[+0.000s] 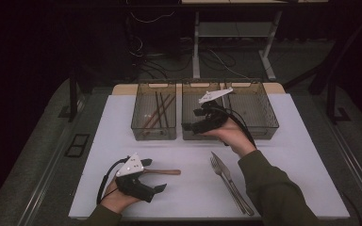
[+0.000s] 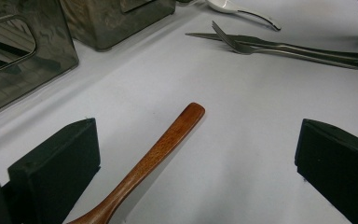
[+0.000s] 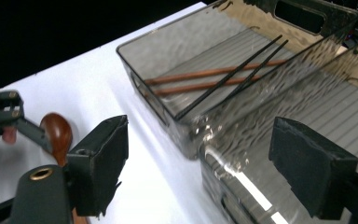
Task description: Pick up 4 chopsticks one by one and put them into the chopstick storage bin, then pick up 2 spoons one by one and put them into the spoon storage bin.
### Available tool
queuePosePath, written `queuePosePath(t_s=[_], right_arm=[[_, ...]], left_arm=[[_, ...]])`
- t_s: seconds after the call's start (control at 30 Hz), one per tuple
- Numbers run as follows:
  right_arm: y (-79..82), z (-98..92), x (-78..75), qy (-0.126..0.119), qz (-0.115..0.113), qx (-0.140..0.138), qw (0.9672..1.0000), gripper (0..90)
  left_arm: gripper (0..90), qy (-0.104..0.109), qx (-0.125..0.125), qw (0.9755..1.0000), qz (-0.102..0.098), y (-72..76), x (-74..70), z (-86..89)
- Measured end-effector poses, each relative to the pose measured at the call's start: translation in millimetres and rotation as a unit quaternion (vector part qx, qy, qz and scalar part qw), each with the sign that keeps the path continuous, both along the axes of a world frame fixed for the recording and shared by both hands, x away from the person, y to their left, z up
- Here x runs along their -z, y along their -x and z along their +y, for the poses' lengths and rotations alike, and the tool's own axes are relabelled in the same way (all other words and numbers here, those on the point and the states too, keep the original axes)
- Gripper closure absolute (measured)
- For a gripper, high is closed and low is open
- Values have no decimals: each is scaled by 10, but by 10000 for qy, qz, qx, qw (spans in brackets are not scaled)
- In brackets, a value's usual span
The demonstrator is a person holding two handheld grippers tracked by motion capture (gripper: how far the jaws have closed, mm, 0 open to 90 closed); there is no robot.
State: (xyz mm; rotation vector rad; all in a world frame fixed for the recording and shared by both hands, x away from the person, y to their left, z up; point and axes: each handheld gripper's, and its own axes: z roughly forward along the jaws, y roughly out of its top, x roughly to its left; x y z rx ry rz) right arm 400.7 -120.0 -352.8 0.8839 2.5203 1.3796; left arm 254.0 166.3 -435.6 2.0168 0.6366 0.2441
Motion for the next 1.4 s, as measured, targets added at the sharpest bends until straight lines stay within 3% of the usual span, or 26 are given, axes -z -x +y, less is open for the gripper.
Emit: queuePosePath(t_s=[0.87,1.0,1.13,1.4], right_arm=[[567,-535,242,-197,-109,28,9997,179],[693,-665,298,-311,-110,122,9994,178],[796,-798,362,-146,-200,230,9994,178],[984,-1104,476,-293,-203,448,9984,178]], left_arm=[[0,-33,-35,10000,20,-3,11,9],[0,-48,-27,10000,5,3,0,6],[0,20,-21,10000,7,-1,-11,8],[0,18,-34,10000,-7,-3,-23,8]])
